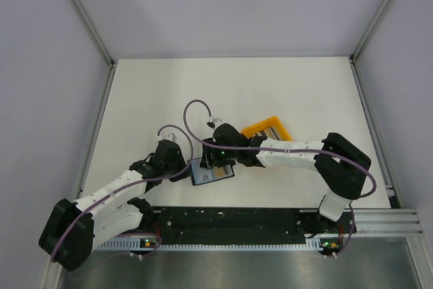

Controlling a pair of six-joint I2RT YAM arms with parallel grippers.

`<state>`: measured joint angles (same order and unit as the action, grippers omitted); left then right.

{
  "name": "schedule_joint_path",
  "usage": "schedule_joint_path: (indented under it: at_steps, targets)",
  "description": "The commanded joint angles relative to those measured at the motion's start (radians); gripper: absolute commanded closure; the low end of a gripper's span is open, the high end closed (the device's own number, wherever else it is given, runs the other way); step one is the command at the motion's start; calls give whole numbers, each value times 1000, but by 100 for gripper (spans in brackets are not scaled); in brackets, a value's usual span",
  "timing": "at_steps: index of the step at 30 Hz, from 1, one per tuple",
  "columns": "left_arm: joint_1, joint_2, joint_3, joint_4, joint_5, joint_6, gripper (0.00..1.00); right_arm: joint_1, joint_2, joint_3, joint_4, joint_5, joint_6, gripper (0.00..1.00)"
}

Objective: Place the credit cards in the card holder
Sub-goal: Insert the credit card into the card holder, then close the card holder at the center of the board.

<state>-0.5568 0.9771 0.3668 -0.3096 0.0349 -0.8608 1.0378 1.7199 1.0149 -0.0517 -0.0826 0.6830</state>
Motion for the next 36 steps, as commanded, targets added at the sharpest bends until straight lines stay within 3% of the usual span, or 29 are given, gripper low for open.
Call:
schedule_joint_path:
  at_steps: [1,10,18,27,30,36]
  targets:
    - [0,-31,49,-29,-24,29,100,-5,-106,-2,-66,154,-26,46]
    - [1,-31,72,-54,-26,48,100,-5,-189,2,-279,423,-45,46]
    - [0,-18,77,-48,-24,46,100,-5,-126,19,-343,414,-8,50]
    - [0,-15,78,-42,-26,48,100,-5,-94,39,-352,435,-3,65]
    - [0,-15,75,-42,-26,48,100,-5,-98,36,-352,435,-3,75]
    - [0,-17,69,-42,-26,45,100,-8,-102,31,-350,448,-5,76]
